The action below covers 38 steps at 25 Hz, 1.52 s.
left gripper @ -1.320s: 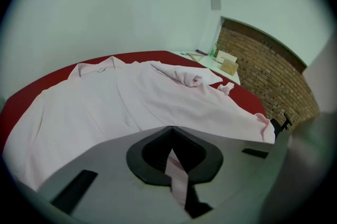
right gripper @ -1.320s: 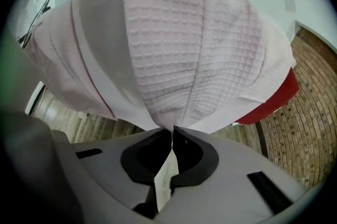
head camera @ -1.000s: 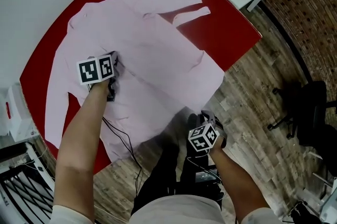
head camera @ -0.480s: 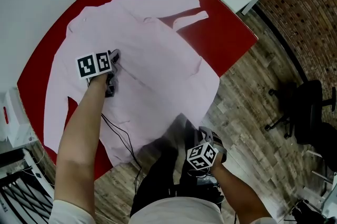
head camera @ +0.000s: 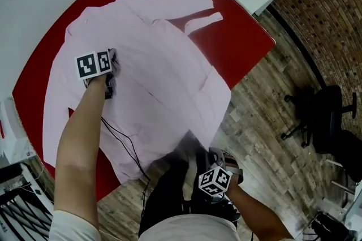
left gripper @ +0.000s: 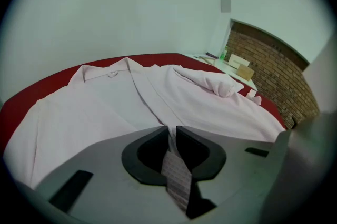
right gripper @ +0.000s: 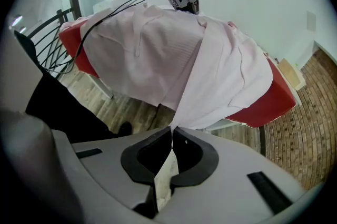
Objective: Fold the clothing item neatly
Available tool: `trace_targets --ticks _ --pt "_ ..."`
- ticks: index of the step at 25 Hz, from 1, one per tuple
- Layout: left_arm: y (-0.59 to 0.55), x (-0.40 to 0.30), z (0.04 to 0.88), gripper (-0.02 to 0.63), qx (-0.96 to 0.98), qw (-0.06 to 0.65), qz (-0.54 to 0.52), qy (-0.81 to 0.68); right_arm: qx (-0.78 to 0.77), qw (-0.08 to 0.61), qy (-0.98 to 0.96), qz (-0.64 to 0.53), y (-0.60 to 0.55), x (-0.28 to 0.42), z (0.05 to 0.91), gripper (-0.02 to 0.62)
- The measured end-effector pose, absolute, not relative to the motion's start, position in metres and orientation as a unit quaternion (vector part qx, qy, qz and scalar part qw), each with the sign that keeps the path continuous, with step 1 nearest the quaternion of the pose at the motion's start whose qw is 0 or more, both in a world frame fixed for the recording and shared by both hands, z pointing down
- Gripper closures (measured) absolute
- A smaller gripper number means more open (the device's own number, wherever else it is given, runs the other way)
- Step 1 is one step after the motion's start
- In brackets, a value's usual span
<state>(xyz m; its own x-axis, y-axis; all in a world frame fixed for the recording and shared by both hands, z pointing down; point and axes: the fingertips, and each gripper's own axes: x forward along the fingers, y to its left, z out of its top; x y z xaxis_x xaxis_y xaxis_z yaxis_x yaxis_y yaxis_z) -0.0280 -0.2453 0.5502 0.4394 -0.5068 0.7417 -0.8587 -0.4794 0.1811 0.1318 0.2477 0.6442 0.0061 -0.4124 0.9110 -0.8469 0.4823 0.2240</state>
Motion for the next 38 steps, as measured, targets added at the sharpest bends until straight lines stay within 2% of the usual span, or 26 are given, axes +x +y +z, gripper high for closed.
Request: trace_targets --ticks 4,20,22,24,30,38 --pt "-0.245 -0.030 0.550 0.586 0.802 0.279 0.312 -0.426 0.448 0.553 -0.669 0.214 0.250 0.136 0.659 0.576" --pt "-0.257 -0.053 0.540 0.589 0.802 0.267 0.297 -0.444 0.431 0.524 -0.703 0.210 0.225 0.120 0.664 0.570" --pt "-0.254 -0.049 0.540 0.589 0.811 0.258 0.301 -0.431 0.448 0.509 -0.705 0.207 0.216 0.126 0.658 0.487" --pt "-0.250 -0.046 0.539 0.584 0.822 0.245 0.303 -0.415 0.463 0.495 -0.706 0.204 0.205 0.131 0.650 0.469" --pt "-0.235 -0.046 0.528 0.513 0.845 0.229 0.299 -0.379 0.503 0.468 -0.699 0.198 0.176 0.155 0.619 0.465" --pt "-0.205 -0.015 0.495 0.511 0.877 0.174 0.311 -0.323 0.558 0.421 -0.686 0.203 0.138 0.223 0.581 0.465"
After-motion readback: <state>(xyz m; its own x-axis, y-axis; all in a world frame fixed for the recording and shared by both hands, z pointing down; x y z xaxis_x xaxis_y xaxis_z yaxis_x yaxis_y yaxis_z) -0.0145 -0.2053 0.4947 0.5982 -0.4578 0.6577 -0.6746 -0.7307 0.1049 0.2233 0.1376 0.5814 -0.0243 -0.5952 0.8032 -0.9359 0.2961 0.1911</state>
